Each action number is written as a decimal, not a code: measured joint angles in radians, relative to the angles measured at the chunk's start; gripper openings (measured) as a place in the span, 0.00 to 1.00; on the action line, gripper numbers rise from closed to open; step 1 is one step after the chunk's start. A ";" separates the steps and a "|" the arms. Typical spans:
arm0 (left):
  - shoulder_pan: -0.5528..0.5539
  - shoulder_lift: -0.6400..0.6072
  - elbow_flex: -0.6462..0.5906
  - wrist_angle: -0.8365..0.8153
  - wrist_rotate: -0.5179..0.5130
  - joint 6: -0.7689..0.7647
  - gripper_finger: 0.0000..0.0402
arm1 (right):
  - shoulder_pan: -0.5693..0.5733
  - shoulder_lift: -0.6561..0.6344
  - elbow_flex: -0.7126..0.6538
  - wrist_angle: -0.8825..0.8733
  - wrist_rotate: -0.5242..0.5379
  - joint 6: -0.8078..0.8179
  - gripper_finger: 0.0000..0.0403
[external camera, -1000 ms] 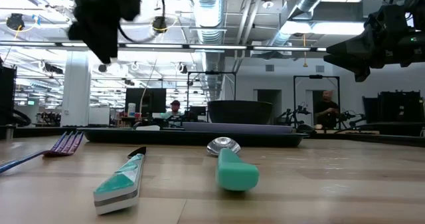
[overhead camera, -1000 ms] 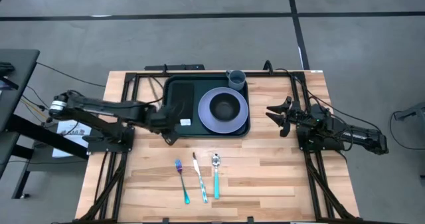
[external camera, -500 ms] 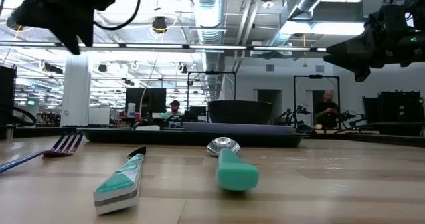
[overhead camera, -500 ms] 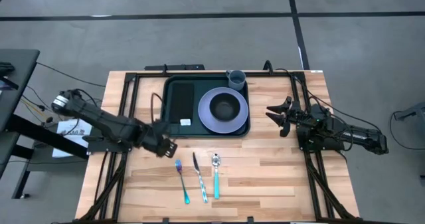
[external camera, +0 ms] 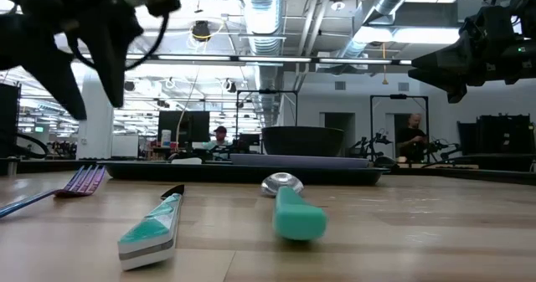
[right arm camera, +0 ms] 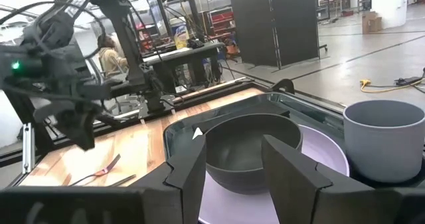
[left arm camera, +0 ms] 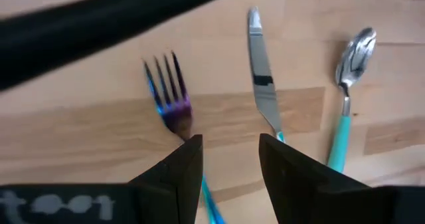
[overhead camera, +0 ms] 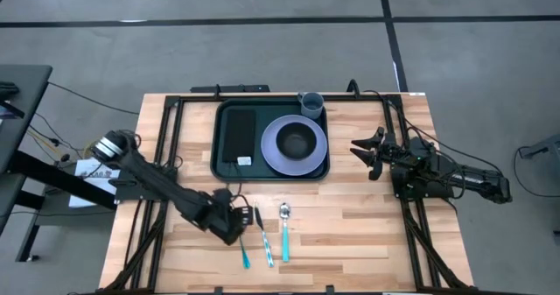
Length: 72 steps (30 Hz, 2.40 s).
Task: Set up tray
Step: Put the purple fork on the black napkin
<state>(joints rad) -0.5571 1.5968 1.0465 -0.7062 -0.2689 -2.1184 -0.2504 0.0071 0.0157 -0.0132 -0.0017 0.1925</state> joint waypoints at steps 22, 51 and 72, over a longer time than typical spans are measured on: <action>0.000 0.182 0.159 -0.130 0.204 -0.076 0.34 | 0.000 0.000 0.000 0.000 0.000 0.000 0.34; 0.006 0.348 0.162 -0.027 0.247 -0.128 0.11 | 0.000 -0.001 0.000 0.001 0.000 0.000 0.34; -0.048 0.264 0.191 -0.144 0.086 -0.175 0.00 | 0.000 -0.001 0.000 0.000 0.000 0.000 0.35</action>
<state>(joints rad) -0.6052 1.8608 1.2375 -0.8500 -0.1834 -2.2931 -0.2504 0.0063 0.0154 -0.0128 -0.0017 0.1925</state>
